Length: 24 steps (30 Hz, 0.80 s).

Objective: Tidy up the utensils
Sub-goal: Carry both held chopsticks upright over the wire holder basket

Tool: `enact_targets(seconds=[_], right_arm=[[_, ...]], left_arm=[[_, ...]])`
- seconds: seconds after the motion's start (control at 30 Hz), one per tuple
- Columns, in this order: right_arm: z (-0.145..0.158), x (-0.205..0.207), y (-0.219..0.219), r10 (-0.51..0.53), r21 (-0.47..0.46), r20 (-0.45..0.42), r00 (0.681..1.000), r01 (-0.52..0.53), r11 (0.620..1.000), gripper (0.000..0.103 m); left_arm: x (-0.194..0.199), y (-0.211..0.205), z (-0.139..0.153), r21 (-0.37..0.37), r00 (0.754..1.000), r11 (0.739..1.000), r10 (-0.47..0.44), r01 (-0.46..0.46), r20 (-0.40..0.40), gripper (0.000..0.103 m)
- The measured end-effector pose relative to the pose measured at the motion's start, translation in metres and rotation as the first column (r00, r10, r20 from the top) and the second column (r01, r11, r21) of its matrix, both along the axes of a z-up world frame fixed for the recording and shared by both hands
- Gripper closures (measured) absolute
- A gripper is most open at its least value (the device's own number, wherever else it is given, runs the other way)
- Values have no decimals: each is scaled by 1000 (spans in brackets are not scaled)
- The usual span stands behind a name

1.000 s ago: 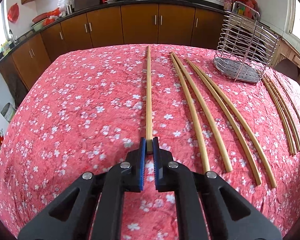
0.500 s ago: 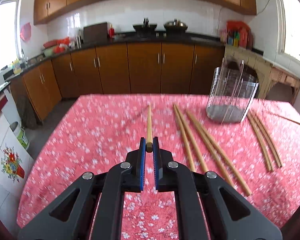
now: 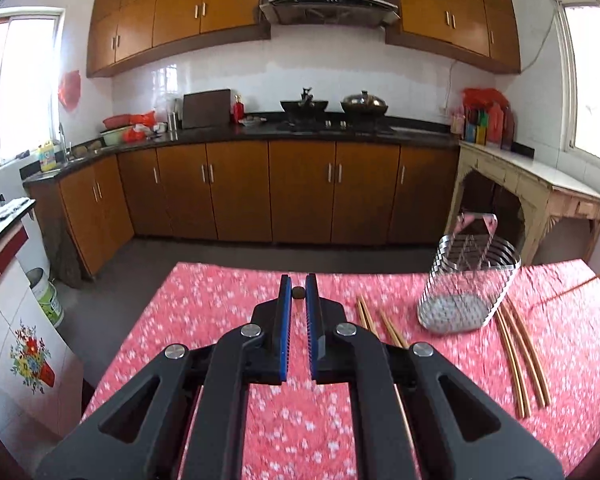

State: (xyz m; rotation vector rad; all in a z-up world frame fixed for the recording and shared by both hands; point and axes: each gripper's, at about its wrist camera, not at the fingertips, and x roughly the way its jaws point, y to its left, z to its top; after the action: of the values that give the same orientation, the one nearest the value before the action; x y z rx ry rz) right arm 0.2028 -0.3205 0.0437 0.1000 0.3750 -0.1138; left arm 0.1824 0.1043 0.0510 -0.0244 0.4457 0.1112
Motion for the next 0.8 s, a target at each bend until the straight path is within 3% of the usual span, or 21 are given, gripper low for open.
enact_targets(seconds=[0.8], right_arm=[[65, 12, 15, 78, 16, 80, 994, -80, 997, 96]], left_arm=[[5, -10, 44, 3, 996, 1000, -21, 21, 90, 96]])
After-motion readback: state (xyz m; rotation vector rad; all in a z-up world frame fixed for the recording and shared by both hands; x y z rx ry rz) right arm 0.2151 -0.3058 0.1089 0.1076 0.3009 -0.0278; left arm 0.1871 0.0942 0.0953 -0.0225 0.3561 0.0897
